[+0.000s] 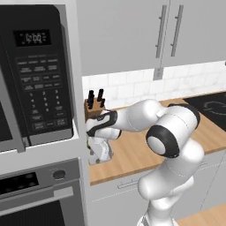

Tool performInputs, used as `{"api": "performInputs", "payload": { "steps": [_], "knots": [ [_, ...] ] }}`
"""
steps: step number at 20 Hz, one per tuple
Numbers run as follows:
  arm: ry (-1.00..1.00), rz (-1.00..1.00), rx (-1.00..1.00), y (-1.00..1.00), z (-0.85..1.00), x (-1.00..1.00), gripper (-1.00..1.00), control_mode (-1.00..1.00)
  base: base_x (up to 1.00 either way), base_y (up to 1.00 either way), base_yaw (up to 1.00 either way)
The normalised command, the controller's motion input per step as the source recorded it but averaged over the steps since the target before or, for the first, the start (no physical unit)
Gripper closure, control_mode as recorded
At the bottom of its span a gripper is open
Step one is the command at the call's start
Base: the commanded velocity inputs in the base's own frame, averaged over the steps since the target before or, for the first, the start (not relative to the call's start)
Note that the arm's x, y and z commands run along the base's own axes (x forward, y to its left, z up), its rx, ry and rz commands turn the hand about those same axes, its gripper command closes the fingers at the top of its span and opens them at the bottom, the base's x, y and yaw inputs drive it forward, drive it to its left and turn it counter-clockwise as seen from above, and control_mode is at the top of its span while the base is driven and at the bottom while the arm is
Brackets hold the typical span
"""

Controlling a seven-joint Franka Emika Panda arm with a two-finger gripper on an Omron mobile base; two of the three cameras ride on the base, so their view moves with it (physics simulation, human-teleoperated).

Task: Take the meat container that has the fish and place it on the second highest rack of the freezer. Then take the vegetable container that has the squash and lime and place it on the highest rack of the freezer.

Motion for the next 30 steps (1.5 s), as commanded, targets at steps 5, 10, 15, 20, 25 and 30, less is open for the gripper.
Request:
{"api": "performInputs", "payload": {
  "steps": [5, 10, 15, 20, 25, 30],
  "knots": [
    [0.0, -0.1, -0.01, -0.11, -0.89, -0.59, 1.0, -1.0, 0.0, 0.0, 0.0],
    [-0.05, 0.03, -0.05, -0.02, -0.33, -0.5, 1.0, -1.0, 0.0, 0.0, 0.0],
    [0.03, 0.21, -0.13, 0.0, -0.12, -0.24, 1.0, -1.0, 0.0, 0.0, 0.0],
    [-0.01, 0.21, -0.04, -0.07, 0.08, -0.16, 1.0, -1.0, 0.0, 0.0, 0.0],
    [-0.25, -0.01, 0.0, -0.43, 0.45, -0.52, 1.0, -1.0, 0.0, 0.0, 0.0],
    [-0.37, -0.04, 0.03, -0.67, 0.48, -0.66, 1.0, -1.0, 0.0, 0.0, 0.0]
  ]
}}
